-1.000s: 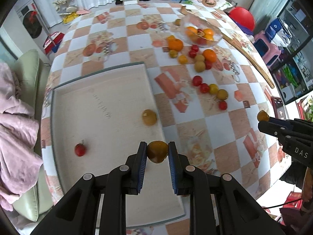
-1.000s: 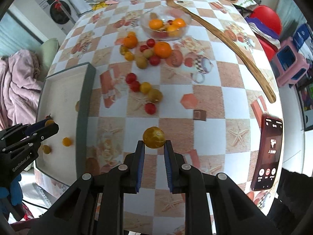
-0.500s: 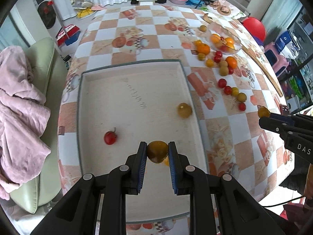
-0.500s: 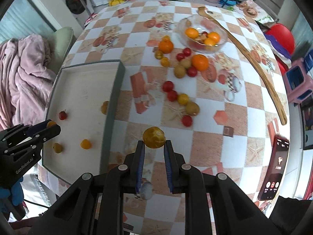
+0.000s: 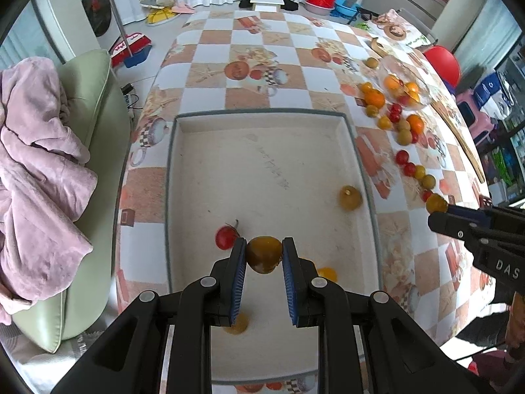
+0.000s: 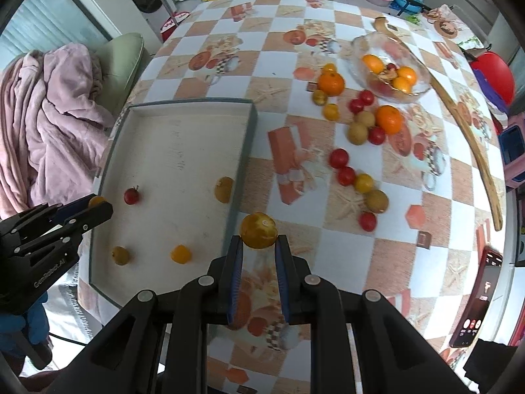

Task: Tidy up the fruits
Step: 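Carry both tomatoes over the white tray and open both grippers to release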

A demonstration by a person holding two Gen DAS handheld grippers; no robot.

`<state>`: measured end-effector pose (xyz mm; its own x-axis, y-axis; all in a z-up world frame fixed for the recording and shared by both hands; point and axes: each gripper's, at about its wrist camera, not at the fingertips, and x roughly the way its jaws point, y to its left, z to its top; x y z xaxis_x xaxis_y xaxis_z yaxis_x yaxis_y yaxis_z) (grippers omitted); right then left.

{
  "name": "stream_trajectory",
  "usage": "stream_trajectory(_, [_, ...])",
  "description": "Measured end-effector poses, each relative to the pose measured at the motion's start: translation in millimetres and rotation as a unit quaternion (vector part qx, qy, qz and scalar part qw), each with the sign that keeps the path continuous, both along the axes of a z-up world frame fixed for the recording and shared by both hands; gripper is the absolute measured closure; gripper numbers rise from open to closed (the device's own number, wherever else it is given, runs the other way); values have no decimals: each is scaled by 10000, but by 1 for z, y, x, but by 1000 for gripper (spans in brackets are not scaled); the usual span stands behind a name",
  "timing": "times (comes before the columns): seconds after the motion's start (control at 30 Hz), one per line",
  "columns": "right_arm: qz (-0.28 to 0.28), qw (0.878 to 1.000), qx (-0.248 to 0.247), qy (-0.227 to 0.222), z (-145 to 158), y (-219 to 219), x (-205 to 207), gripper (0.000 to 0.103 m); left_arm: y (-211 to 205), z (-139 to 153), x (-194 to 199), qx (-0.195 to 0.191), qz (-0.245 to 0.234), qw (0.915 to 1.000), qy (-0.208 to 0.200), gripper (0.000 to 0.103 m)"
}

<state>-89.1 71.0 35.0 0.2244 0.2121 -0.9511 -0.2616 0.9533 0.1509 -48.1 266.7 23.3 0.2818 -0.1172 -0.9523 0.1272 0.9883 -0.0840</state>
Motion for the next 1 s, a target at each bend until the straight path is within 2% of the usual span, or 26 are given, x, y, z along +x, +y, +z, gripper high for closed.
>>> stream_trajectory(0.33, [222, 9997, 93, 109, -12, 38, 30, 81, 8, -19, 29, 86, 89, 9999, 47, 80])
stream_trajectory(0.67, [177, 9993, 159, 298, -32, 61, 67, 81, 9, -46, 60, 237, 173, 9995, 144, 80])
stream_trajectory(1.0, [262, 9982, 204, 507, -51, 77, 82, 81, 13, -65, 67, 401, 276, 9984, 292, 80])
